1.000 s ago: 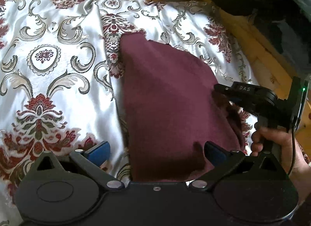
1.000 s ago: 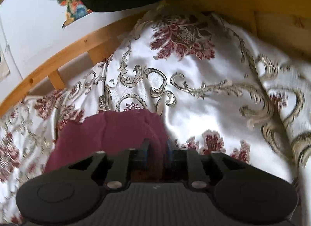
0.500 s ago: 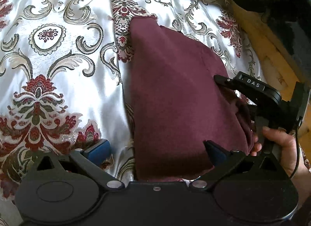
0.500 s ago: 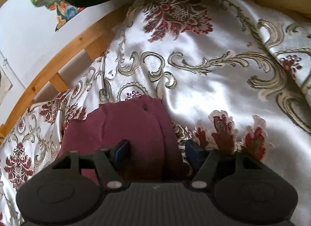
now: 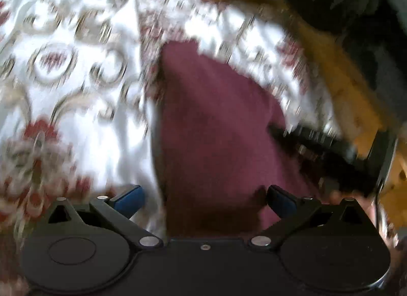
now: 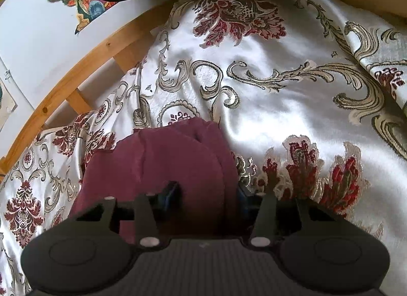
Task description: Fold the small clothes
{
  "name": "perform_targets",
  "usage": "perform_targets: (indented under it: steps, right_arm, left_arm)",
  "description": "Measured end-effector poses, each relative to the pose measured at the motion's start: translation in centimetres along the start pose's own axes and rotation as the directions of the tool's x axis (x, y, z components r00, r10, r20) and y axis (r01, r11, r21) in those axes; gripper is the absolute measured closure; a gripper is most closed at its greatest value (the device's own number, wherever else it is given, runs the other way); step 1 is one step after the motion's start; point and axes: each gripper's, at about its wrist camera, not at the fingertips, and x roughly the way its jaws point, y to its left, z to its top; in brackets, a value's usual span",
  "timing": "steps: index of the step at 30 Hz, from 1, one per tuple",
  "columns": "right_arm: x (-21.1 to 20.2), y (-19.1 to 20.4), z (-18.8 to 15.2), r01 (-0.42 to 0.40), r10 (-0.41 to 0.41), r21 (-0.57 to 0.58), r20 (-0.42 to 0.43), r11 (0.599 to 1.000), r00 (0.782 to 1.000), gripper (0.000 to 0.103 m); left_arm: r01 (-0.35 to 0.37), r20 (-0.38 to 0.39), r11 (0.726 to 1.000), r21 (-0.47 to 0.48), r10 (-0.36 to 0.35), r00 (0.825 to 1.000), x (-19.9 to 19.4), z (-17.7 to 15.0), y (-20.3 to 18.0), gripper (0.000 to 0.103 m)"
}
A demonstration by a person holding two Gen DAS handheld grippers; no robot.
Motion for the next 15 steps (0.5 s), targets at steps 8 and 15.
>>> perform_targets:
  steps: [8,15]
  right_arm:
    - [-0.8,1.5,0.0,0.009,-0.007,-0.073,0.024,0.997,1.000,0.075]
    - [-3.8,5.3,-0.1,-0.016,0.051,-0.223,0.149,0.975,0.987,0.082]
  left_arm:
    - [0.094,-0.032,0.995,-0.024,-0.095,0.995,2.2,1.5,1.4,0.026]
    - [0.055,0.046,0.993,0.106,-0.060,0.997,0.6,1.6,-1.0,0.058]
